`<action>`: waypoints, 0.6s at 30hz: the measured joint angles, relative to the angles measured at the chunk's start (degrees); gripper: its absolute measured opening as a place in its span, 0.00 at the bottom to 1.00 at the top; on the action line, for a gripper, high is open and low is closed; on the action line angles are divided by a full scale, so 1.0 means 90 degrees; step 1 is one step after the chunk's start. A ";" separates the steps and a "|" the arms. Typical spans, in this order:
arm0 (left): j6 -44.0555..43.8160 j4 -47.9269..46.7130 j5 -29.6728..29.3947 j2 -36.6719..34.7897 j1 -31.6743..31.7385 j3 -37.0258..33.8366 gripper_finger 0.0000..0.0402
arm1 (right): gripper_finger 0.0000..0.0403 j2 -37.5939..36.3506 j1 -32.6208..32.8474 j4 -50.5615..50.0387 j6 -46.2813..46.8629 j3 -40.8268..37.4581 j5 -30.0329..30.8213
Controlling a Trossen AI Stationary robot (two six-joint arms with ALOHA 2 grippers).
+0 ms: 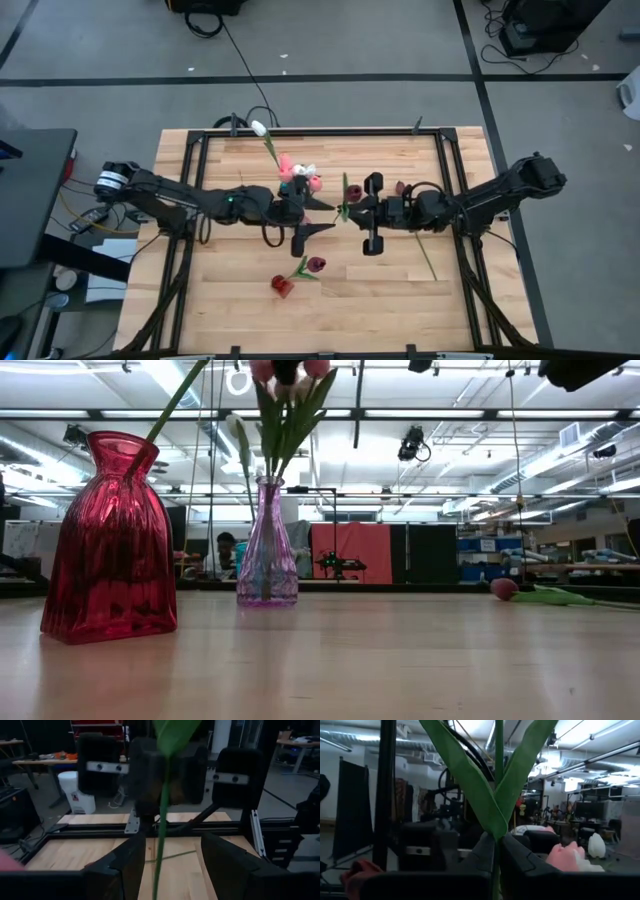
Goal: Sort flowers into vase by color
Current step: Put the left red tulip into the red vase
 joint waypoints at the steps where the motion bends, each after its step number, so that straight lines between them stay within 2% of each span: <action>1: 0.0002 0.0001 0.0012 0.0028 0.0000 0.0048 0.49 | 0.06 0.0012 -0.0023 -0.0006 -0.0005 0.0000 0.0000; 12: -0.0002 0.0156 -0.0057 0.0192 0.0000 0.0195 0.47 | 0.06 0.0311 -0.0072 0.0150 0.0266 0.0006 -0.0190; 15: -0.0014 0.0179 -0.0069 0.0192 0.0000 0.0195 0.41 | 0.06 0.0317 -0.0072 0.0140 0.0379 0.0008 -0.0192; 18: -0.0010 0.0158 -0.0111 0.0192 0.0000 0.0195 0.29 | 0.06 0.0317 -0.0071 0.0053 0.0429 0.0005 -0.0214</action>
